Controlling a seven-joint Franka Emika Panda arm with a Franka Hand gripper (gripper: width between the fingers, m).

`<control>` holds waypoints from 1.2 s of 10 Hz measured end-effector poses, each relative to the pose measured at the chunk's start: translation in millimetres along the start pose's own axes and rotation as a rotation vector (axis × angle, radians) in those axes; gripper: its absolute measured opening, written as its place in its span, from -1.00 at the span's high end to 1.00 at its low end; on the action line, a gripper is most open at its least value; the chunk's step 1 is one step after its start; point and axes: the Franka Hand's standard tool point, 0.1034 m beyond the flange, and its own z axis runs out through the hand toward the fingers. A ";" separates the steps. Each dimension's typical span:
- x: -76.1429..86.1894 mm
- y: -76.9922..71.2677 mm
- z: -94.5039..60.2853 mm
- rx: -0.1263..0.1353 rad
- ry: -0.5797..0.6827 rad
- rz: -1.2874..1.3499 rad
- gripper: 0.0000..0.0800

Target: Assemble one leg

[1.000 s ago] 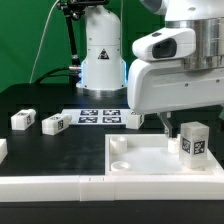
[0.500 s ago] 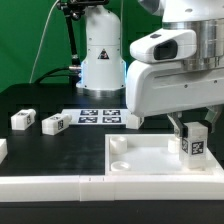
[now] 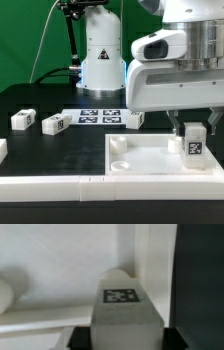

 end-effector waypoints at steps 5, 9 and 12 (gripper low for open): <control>0.7 1.3 0.8 0.006 0.000 0.598 0.27; 0.2 1.9 0.9 0.018 -0.016 0.880 0.27; -2.8 0.6 0.2 0.004 -0.035 0.796 -0.20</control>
Offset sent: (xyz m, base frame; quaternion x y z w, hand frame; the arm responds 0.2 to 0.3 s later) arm 0.0022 -0.0001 -0.0137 -0.0105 -0.0119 0.2885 0.9573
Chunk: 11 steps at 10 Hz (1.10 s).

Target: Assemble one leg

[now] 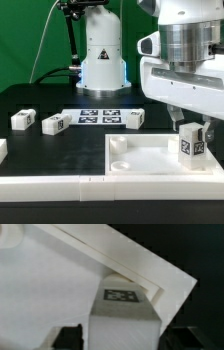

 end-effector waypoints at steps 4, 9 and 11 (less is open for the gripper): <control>-3.6 -4.0 -1.5 0.003 0.003 -0.512 -0.62; -8.8 -5.1 0.4 -0.007 0.004 -1.052 -0.62; -6.0 -4.1 -0.3 -0.008 0.004 -1.198 -0.62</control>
Offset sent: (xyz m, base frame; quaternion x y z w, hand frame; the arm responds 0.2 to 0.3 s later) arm 0.0056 0.0100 0.0005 -0.0062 -0.0150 -0.3527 0.9356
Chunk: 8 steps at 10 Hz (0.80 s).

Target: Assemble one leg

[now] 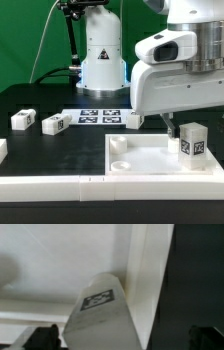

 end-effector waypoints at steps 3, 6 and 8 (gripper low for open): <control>-0.1 2.2 0.0 0.001 0.000 -0.017 -0.30; 0.1 2.9 -0.1 0.001 0.002 0.033 0.26; 0.4 3.3 0.1 0.003 0.006 0.211 0.26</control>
Offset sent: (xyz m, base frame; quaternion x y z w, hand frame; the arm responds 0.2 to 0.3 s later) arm 0.0000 0.0000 0.0000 0.0000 0.0000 0.0000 1.0000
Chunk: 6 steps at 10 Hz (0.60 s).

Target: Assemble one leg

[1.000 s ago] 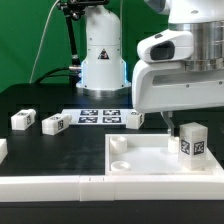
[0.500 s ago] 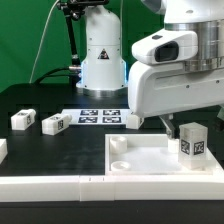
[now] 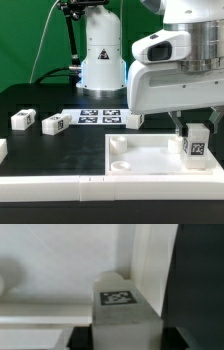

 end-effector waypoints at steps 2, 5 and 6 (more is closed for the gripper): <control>1.5 3.0 0.5 0.019 0.001 0.279 0.26; 1.6 4.5 0.7 0.032 -0.005 0.653 0.26; 1.3 4.9 0.8 0.031 -0.007 0.696 0.26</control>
Offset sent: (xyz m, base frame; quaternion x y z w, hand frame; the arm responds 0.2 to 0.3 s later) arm -0.0083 -0.0126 -0.0034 0.0090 -0.0025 0.3294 0.9441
